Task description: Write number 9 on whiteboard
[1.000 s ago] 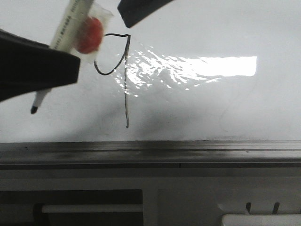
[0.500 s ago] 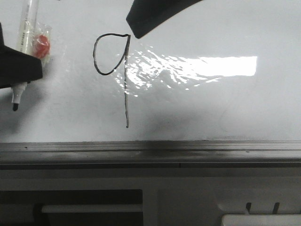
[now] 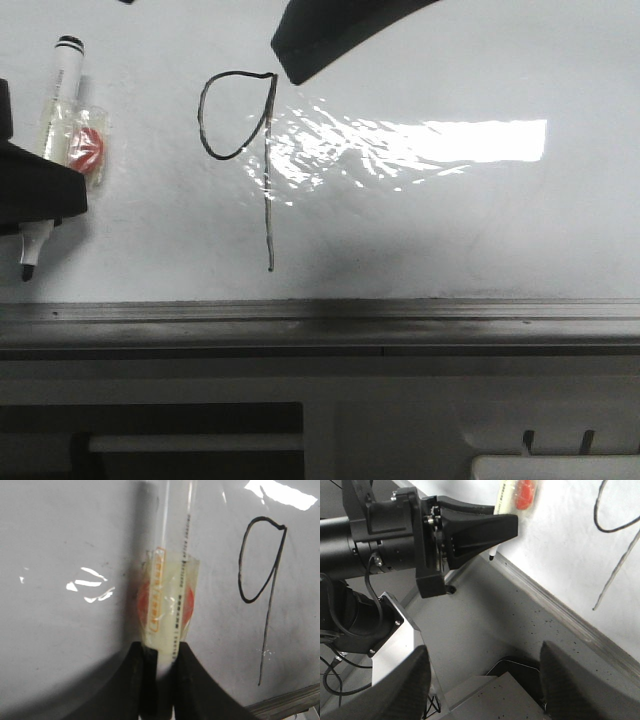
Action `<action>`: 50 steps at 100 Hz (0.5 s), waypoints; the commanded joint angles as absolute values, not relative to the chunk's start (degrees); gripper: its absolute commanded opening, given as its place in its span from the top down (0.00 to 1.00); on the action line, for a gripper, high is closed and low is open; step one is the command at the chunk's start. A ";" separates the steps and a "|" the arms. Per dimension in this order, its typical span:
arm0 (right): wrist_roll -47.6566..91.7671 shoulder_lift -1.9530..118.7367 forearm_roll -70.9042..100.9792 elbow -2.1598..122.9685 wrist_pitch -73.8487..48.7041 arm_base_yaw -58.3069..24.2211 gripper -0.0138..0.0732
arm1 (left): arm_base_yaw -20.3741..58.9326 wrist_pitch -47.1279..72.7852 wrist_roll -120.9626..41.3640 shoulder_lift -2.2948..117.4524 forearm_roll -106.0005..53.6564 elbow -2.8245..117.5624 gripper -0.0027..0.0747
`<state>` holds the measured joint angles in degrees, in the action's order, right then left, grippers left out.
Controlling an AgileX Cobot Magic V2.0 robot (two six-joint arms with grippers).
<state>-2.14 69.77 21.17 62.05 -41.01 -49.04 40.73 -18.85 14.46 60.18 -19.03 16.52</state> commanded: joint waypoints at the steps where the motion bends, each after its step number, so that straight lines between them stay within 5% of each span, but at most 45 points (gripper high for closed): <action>1: -1.48 68.21 21.86 63.92 -38.48 -49.10 0.37 | 40.82 -22.92 15.48 59.72 -19.21 18.13 0.99; 50: -1.48 68.21 21.96 63.92 -38.62 -49.10 0.37 | 40.82 -22.64 16.57 62.13 -19.11 18.13 0.99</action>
